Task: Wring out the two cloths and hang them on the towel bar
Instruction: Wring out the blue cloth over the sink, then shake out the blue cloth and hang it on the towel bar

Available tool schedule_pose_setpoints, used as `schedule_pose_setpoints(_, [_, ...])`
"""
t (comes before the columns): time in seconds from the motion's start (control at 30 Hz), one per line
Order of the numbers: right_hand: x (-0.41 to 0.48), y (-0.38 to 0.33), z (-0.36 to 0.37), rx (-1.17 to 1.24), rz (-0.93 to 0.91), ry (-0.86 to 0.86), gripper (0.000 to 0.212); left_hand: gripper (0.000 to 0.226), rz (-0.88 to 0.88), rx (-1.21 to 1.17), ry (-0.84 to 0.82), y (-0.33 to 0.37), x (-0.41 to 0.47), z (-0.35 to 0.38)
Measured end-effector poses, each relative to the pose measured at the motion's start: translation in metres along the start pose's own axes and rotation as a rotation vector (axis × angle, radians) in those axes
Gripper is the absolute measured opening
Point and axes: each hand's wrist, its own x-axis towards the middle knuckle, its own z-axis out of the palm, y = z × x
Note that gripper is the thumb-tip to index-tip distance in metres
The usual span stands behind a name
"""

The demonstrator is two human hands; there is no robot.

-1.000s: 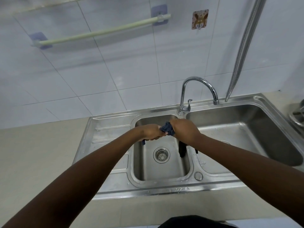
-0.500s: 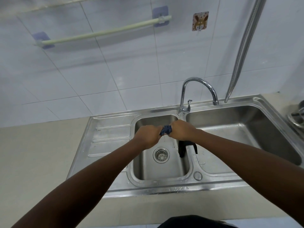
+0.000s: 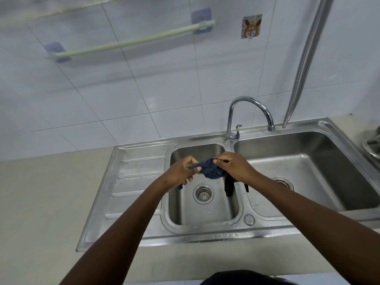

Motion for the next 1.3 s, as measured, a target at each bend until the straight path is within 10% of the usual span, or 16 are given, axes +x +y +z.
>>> schedule_pose_setpoints(0.63, [0.014, -0.019, -0.026, 1.125, 0.432, 0.218, 0.007, 0.021, 0.132, 0.17, 0.239, 0.023, -0.002, -0.017])
schedule_pose_setpoints(1.3, [0.022, -0.035, -0.088, 0.925, 0.237, 0.063, 0.017, 0.015, -0.045, 0.299, 0.192, -0.012, 0.005, -0.034])
